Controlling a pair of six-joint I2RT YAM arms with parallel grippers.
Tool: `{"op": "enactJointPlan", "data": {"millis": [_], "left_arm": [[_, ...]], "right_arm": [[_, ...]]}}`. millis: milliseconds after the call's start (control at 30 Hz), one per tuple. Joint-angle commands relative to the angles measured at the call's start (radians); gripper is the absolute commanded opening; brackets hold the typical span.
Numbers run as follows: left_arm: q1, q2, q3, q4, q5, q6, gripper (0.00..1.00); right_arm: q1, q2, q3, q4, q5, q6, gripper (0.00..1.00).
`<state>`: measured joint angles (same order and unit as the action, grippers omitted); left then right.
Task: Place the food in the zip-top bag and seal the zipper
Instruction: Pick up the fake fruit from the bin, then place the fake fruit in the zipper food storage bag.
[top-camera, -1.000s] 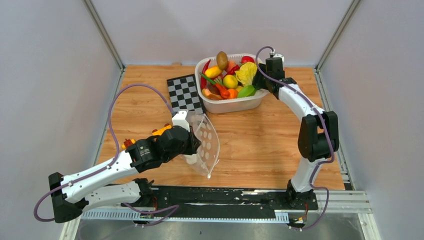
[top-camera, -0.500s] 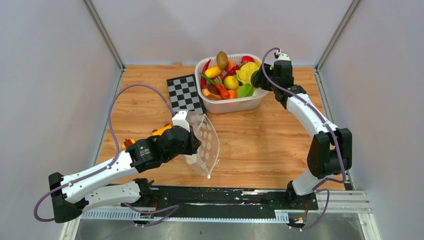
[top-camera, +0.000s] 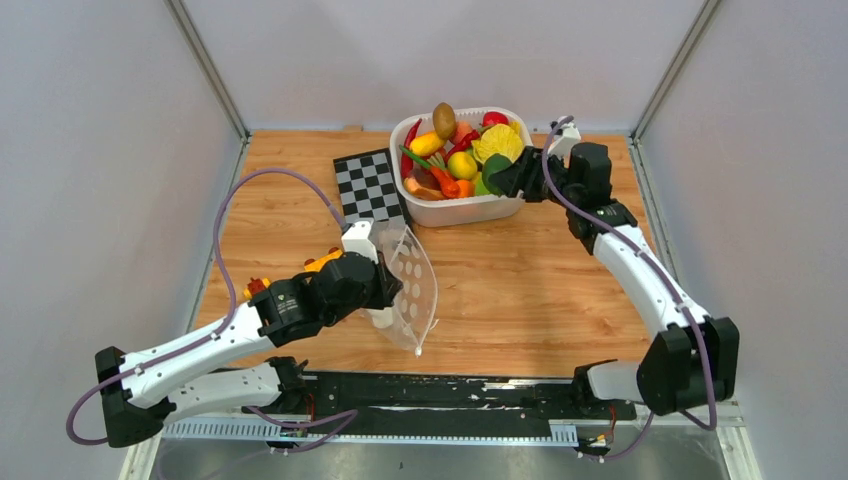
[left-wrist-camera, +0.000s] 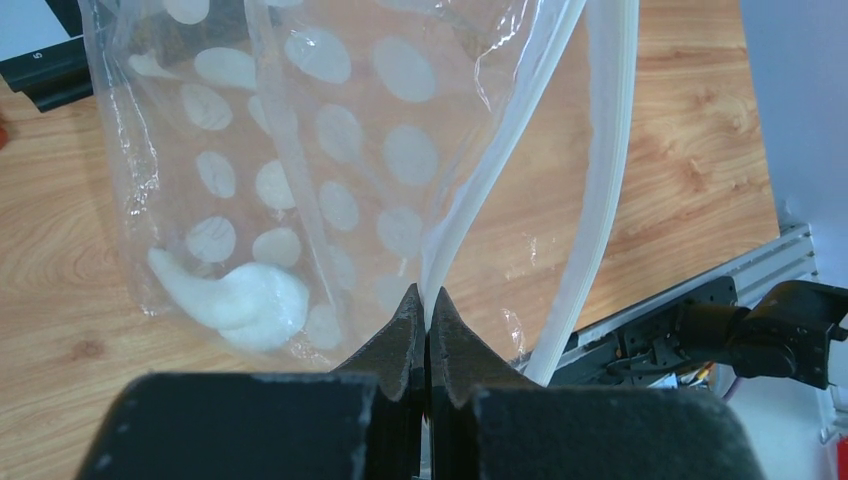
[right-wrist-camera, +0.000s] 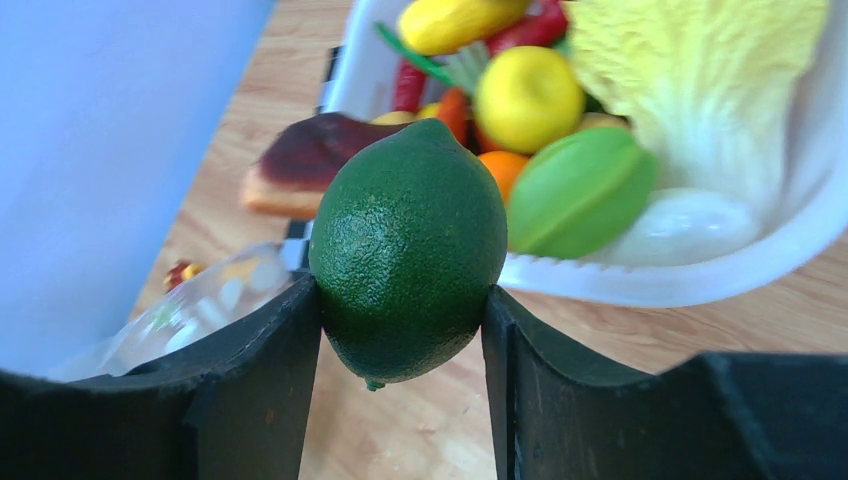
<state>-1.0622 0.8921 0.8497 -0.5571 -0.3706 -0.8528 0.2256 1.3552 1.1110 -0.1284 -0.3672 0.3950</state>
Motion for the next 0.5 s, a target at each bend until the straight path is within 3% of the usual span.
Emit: {"op": "enactJointPlan", "data": {"millis": [0,233,467], "left_arm": [[0.004,-0.027,-0.005,0.048,-0.030,-0.015,0.00],[0.003,-0.007,0.011,0.060,-0.031,-0.014,0.00],[0.003,0.047,0.031,0.086,0.001,-0.011,0.00]], "right_arm": [[0.006,-0.151,-0.088,0.119,-0.230,0.050,0.30],[0.069,-0.347,-0.252,0.207,-0.374,0.067,0.31],[0.259,-0.495,-0.347,0.176,-0.444,-0.047,0.32]]}}
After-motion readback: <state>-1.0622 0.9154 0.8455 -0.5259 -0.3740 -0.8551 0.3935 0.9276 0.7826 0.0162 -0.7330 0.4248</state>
